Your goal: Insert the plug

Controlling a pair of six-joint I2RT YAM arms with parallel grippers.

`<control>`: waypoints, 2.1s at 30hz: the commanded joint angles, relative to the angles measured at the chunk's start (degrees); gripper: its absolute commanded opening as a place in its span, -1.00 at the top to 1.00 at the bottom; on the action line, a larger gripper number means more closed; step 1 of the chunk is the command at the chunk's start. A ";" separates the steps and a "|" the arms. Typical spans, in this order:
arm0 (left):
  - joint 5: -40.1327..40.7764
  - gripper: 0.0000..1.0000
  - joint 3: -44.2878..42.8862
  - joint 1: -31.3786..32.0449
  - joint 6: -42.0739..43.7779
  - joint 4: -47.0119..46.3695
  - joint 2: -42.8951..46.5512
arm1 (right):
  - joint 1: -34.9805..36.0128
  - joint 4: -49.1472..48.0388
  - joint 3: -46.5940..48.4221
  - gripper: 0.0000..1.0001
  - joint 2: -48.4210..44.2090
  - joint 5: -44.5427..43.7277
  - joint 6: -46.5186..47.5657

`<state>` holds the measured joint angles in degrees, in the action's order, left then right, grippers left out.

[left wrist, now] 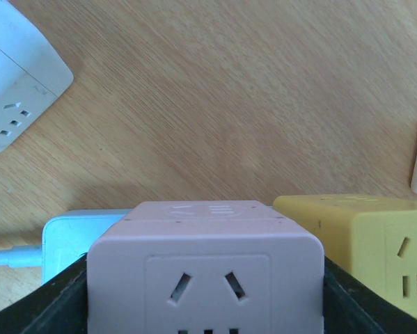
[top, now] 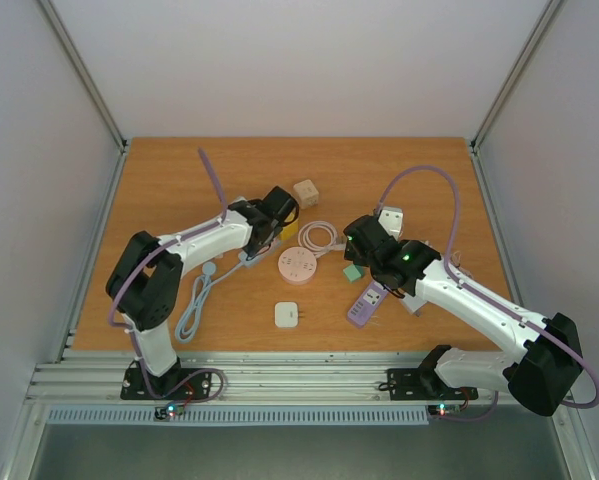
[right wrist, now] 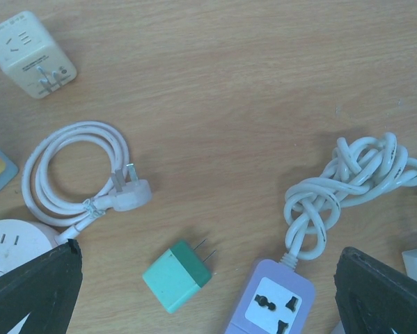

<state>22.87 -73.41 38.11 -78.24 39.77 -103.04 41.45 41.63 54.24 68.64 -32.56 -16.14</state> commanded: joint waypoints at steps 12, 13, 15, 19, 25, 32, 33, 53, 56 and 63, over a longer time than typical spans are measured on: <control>-1.26 0.57 -2.32 1.73 1.35 2.97 -11.99 | -0.23 1.06 -0.54 -0.97 -0.12 -1.89 -2.03; -1.29 0.55 -2.65 1.71 1.34 2.95 -12.40 | -0.23 1.13 -0.49 -0.97 -0.17 -1.94 -2.12; -0.99 0.50 -4.29 1.62 1.94 4.00 -13.31 | -0.28 1.25 -0.43 -0.97 -0.23 -1.95 -2.20; -0.80 0.41 -7.07 1.08 2.47 5.68 -14.56 | -0.27 1.78 -0.30 -0.97 -0.33 -2.12 -2.49; -1.85 0.40 -8.89 -0.69 3.88 5.84 -14.87 | -0.23 2.27 -0.27 -0.97 -0.94 -2.79 -2.51; -3.45 0.15 -9.01 -0.75 6.19 6.17 -12.37 | -0.30 2.49 -0.02 -0.97 -1.59 -3.40 -2.08; -4.02 0.09 -8.90 -0.75 6.86 5.87 -11.30 | -0.31 2.49 -0.01 -0.97 -1.72 -3.45 -2.00; -8.09 -0.52 0.92 -1.94 28.48 -1.64 9.34 | -0.28 -0.06 0.02 -0.97 -4.41 2.46 4.16; -16.33 -0.47 5.09 -3.90 35.07 -6.64 10.92 | -1.20 -0.47 -0.64 -0.97 -4.93 6.32 6.53; -29.20 -0.40 16.13 -6.21 42.77 -17.98 18.26 | -8.66 8.10 -1.22 -0.95 -2.43 13.16 2.87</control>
<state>2.24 -61.45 32.23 -42.78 31.59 -89.95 36.47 43.72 54.02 64.93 -23.20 -10.90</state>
